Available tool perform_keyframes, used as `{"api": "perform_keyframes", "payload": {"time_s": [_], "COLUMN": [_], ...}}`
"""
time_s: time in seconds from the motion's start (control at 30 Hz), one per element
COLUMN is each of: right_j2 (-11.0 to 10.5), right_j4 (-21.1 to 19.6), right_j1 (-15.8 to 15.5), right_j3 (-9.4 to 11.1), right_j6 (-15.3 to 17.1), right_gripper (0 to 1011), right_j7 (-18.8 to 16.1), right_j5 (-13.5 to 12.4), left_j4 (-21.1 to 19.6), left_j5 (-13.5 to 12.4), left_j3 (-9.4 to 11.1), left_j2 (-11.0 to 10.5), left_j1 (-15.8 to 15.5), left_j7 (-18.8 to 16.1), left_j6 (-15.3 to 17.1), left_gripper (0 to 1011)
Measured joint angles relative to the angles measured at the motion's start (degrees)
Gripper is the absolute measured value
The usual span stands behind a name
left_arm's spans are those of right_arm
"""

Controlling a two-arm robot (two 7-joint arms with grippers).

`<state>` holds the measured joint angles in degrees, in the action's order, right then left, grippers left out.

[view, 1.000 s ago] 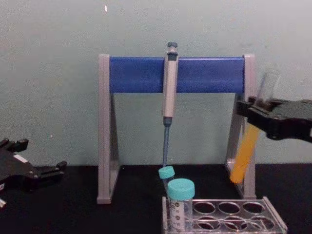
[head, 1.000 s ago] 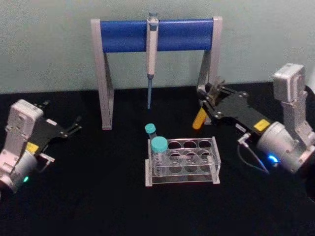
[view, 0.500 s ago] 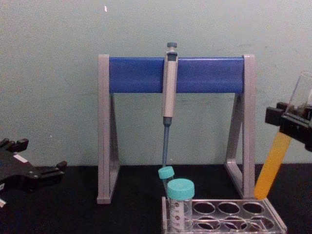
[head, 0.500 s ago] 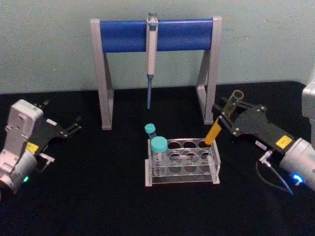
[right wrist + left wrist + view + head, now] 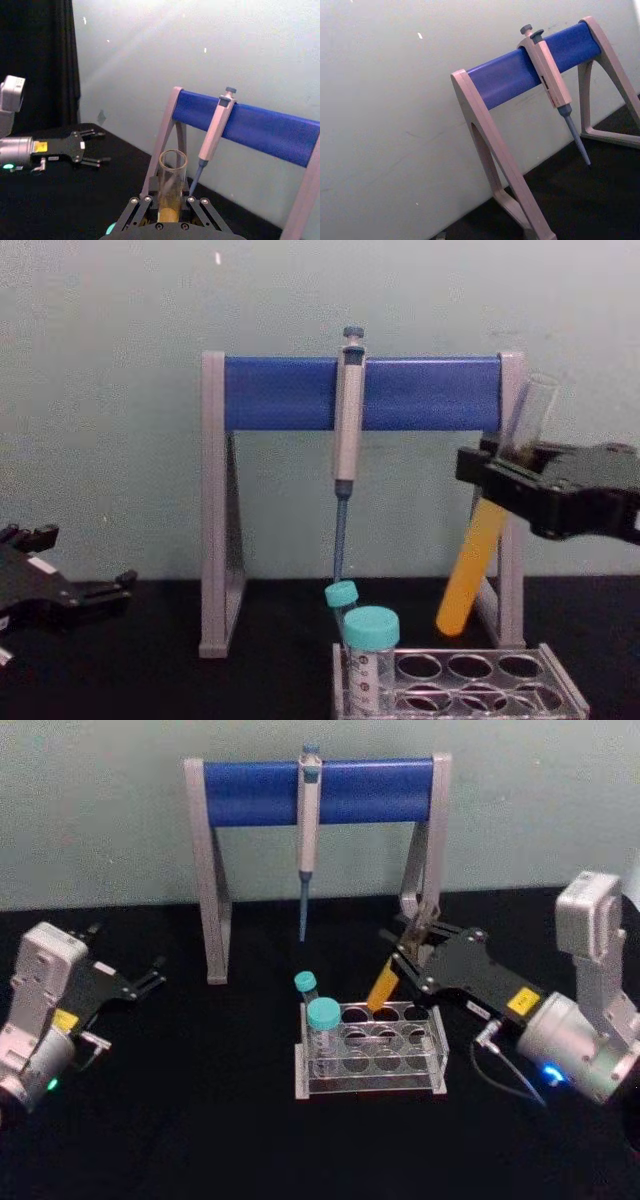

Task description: Pick up the test tube from the test tube rack, shake it, then place it back into the test tube rack.

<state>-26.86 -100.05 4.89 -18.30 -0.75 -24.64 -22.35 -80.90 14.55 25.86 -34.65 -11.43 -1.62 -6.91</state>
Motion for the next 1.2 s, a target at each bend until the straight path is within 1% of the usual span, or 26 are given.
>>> {"api": "perform_keyframes", "payload": {"time_s": [0.17,0.33,0.47,0.73,0.97,1.2], "right_j2": [1.4,1.9,1.7,0.4,0.0,0.1], "right_j4": [3.0,5.4,5.5,3.8,3.4,3.9], "right_j1": [3.0,4.6,4.5,2.8,2.0,1.8], "right_j3": [-0.8,-0.4,0.1,0.7,0.7,0.3], "right_j6": [0.5,0.7,0.7,1.0,1.1,1.4], "right_gripper": [223,223,223,223,223,223], "right_j7": [0.6,1.4,1.5,1.2,1.1,0.8], "right_j5": [0.6,0.9,0.8,0.6,0.5,0.5], "left_j4": [0.0,0.0,0.0,0.0,0.0,0.0], "left_j5": [0.0,0.0,0.0,0.0,0.0,0.0], "left_j3": [0.0,0.0,0.0,0.0,0.0,0.0], "left_j2": [0.0,0.0,0.0,0.0,0.0,0.0], "left_j1": [0.0,0.0,0.0,0.0,0.0,0.0], "left_j7": [0.0,0.0,0.0,0.0,0.0,0.0], "left_j6": [0.0,0.0,0.0,0.0,0.0,0.0], "left_gripper": [1001,1001,1001,1001,1001,1002]}}
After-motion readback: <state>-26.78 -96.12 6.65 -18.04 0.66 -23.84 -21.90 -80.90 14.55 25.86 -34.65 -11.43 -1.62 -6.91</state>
